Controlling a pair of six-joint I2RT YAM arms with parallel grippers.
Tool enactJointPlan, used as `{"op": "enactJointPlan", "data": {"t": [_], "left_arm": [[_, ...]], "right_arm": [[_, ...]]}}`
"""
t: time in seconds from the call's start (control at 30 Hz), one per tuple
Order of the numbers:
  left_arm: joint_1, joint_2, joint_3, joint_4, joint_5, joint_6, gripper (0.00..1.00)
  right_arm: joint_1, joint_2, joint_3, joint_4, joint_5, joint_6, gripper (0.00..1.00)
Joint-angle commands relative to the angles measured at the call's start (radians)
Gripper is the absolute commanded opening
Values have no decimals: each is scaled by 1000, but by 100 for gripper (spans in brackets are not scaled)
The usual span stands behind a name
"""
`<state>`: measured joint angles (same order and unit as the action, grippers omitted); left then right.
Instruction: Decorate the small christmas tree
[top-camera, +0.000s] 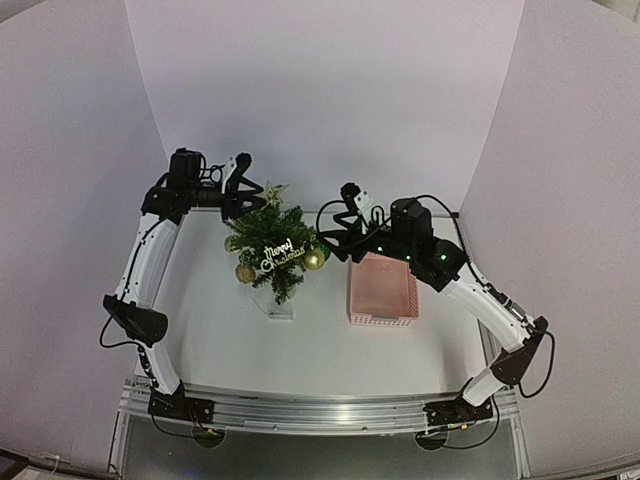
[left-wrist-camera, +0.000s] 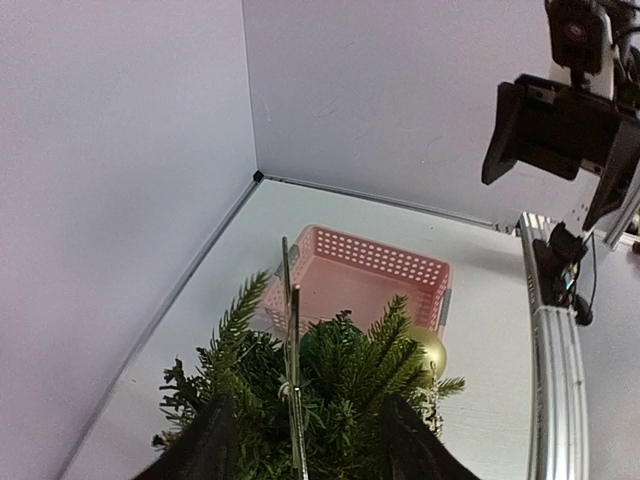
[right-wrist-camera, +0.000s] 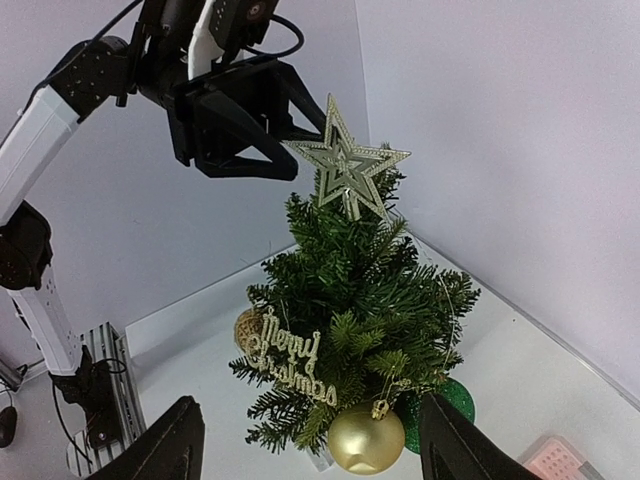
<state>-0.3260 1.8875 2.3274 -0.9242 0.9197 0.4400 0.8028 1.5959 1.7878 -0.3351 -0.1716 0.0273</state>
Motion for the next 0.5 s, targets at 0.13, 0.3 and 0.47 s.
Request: {"op": "enactJointPlan", "data": {"t": [0.13,0.3,0.47], "left_arm": [[13,-127,38,-8,-42,-26,83],[23,-239,-31,-18,-79,-102,99],[47,-419,-246,69,-275,-221,100]], "right_arm": [[-5,-52,-39,22,95,34,71],[-59,-100,-147,-7,244,111,72],[-172,-186,-301,-64,400,206,72]]}}
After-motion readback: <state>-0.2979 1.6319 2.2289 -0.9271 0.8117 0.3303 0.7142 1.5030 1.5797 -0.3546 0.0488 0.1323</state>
